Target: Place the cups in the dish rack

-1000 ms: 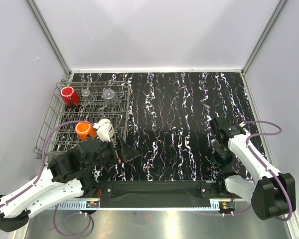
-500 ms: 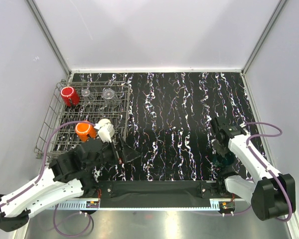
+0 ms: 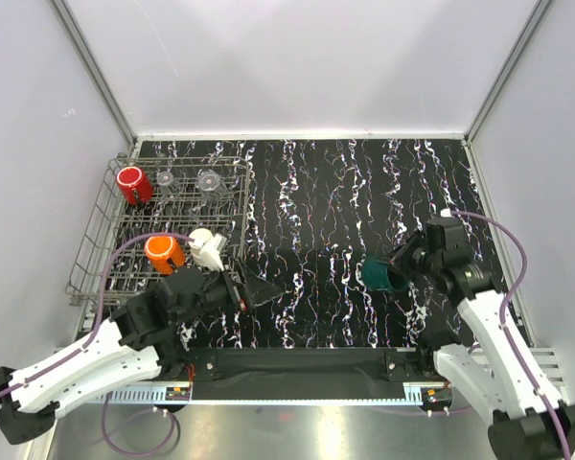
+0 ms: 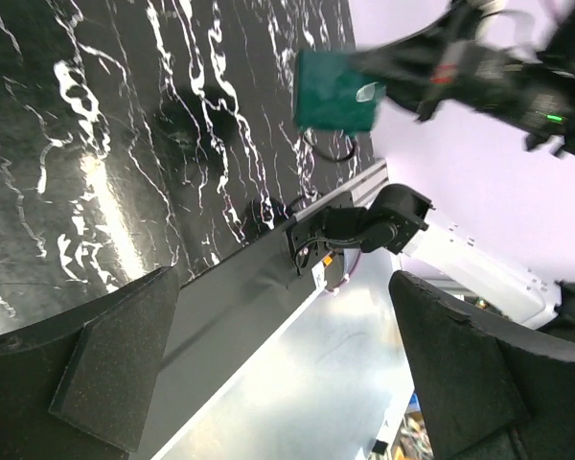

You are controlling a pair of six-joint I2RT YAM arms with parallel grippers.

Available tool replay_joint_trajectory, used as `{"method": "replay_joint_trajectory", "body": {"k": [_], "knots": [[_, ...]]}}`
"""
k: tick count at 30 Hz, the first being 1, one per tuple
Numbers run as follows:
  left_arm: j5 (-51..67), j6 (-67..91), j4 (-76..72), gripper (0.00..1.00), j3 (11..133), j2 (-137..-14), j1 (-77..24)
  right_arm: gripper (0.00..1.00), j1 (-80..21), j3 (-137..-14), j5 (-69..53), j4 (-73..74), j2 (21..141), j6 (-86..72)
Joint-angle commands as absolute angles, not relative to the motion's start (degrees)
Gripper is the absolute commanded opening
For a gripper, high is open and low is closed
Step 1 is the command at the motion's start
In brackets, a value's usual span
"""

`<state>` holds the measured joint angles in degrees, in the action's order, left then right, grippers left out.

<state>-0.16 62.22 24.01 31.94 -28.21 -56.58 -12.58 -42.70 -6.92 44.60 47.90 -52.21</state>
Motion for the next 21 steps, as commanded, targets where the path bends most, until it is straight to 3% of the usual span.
{"method": "replay_joint_trajectory", "body": {"k": [1, 10, 21], "knots": [[2.3, 64.0, 12.0, 0.99, 30.2, -30.1, -56.9, 0.0, -12.6, -44.9, -27.5, 32.5, 43.0, -49.7], [8.5, 64.4, -7.0, 0.99, 27.0, -33.7, -57.0, 0.0, -12.6, -44.7, -44.4, 17.1, 36.2, -60.2], [10.0, 66.0, -24.3, 0.99, 27.9, -43.9, -63.5, 0.0, -12.6, -40.1, -45.5, -5.1, 30.4, -77.6]]}}
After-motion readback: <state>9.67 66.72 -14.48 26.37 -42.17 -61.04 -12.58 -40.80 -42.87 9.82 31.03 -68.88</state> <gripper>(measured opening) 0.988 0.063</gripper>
